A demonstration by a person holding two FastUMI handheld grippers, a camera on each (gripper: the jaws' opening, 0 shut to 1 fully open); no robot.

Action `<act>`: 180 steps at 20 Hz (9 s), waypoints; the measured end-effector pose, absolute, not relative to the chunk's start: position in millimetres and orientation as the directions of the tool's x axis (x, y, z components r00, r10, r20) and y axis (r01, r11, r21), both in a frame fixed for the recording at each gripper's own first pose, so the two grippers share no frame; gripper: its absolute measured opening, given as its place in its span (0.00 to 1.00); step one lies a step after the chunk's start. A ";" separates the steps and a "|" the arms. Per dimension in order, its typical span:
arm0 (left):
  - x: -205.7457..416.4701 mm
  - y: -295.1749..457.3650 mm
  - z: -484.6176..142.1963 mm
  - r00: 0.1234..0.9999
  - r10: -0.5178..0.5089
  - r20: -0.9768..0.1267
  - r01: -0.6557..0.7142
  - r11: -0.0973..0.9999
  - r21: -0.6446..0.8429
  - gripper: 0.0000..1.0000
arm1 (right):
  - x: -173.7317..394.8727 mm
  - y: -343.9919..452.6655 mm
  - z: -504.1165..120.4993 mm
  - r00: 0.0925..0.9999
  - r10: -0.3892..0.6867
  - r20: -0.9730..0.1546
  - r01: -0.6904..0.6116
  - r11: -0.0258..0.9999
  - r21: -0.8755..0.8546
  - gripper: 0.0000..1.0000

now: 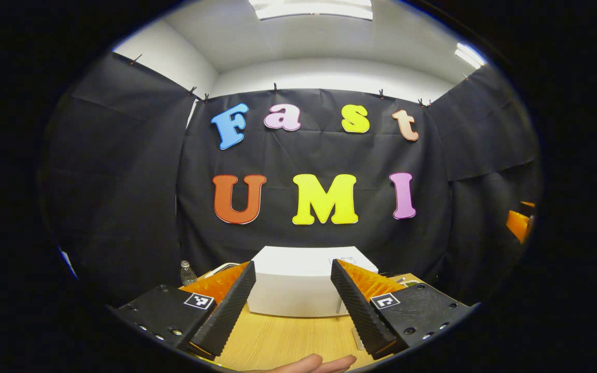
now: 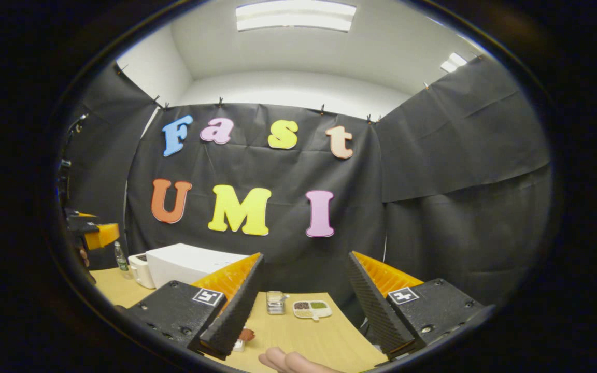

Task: Open the microwave oven with the left hand, put the food in, and close the microwave oven.

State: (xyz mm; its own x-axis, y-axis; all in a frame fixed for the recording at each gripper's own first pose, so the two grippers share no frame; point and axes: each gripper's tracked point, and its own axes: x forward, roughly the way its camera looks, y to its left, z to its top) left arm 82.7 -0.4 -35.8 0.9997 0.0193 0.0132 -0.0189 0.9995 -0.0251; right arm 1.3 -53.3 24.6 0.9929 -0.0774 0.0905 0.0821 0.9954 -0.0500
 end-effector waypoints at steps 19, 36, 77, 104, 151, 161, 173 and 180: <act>256.6 -139.1 -221.4 0.978 -0.135 -0.159 0.134 0.991 -0.013 0.95 | 3.9 -106.1 -3.7 0.992 -0.083 0.096 0.085 0.996 -0.018 0.92; 304.9 -146.7 -301.9 0.971 -0.084 -0.224 0.085 0.996 -0.005 0.20 | 24.1 -141.9 -60.6 0.997 -0.080 -0.016 0.080 0.997 -0.005 0.92; 90.7 6.0 -292.9 0.950 -0.218 -0.223 0.213 0.976 -0.048 0.08 | -11.0 -42.9 -87.3 0.996 0.025 -0.091 -0.029 0.999 -0.044 0.92; -39.1 116.7 -164.1 0.990 0.034 -0.136 -0.040 0.999 -0.037 0.94 | 54.0 -1.0 -134.8 0.951 0.124 -0.285 -0.147 0.987 -0.062 0.92; -20.4 83.5 -51.9 0.998 0.068 0.001 -0.068 0.998 -0.014 0.94 | 111.3 131.6 -254.6 0.596 0.460 -0.658 -0.520 0.846 0.120 0.03; -27.2 94.6 -58.9 0.999 0.029 -0.036 -0.033 0.993 -0.112 0.93 | 187.6 255.9 -243.8 0.759 0.398 -0.516 -0.430 0.901 0.063 0.11; -30.0 112.6 -59.8 0.998 0.054 -0.022 -0.056 0.994 -0.098 0.93 | 297.8 349.8 -287.2 0.821 0.340 -0.458 -0.062 0.852 0.520 0.11; -21.6 99.8 -76.5 0.998 0.016 -0.064 -0.020 0.997 -0.071 0.93 | 344.6 379.9 -330.6 0.853 0.246 -0.460 0.106 0.781 0.615 0.11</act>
State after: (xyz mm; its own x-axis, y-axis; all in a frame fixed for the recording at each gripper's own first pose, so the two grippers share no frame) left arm -21.6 99.8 -76.5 0.9978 0.0160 -0.0636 -0.0205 0.9973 -0.0709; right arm 344.6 379.9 -330.6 0.8533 0.2458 -0.4598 0.1064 0.7812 0.6151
